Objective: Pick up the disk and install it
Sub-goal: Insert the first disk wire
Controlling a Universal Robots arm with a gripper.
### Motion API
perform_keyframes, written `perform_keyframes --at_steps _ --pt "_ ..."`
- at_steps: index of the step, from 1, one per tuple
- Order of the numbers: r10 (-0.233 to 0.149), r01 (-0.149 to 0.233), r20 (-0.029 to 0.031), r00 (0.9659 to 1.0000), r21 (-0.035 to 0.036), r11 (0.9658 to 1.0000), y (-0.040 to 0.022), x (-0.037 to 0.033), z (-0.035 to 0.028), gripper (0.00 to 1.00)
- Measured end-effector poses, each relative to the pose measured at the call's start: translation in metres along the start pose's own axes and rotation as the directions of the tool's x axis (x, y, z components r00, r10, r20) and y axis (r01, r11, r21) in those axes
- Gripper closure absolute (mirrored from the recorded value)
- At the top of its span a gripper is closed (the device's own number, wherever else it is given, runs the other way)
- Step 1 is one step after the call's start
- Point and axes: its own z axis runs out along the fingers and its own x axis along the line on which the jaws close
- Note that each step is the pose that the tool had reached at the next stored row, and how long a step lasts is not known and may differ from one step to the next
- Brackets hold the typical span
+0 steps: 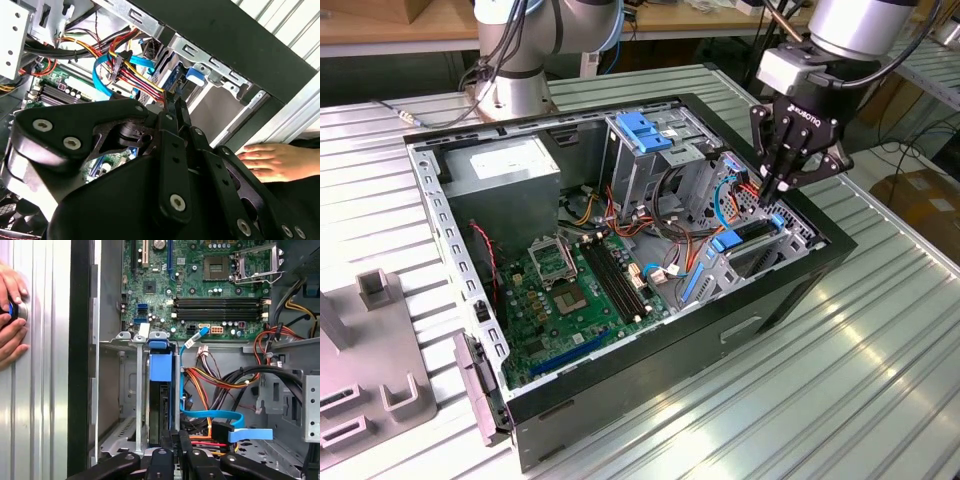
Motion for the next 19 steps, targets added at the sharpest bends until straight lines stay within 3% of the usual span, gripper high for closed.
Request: perform_keyframes --at_steps 5,15,19 --pt "0.007 -0.007 0.0083 0.9999 -0.0006 1.0 0.0013 0.0066 0.0007 0.84" --pt "0.014 -0.014 0.0588 0.9982 -0.0015 0.9999 0.0014 0.0212 0.0046 0.84" --pt "0.014 -0.013 0.0645 0.9978 -0.0016 0.9999 0.002 0.0211 0.0055 0.84"
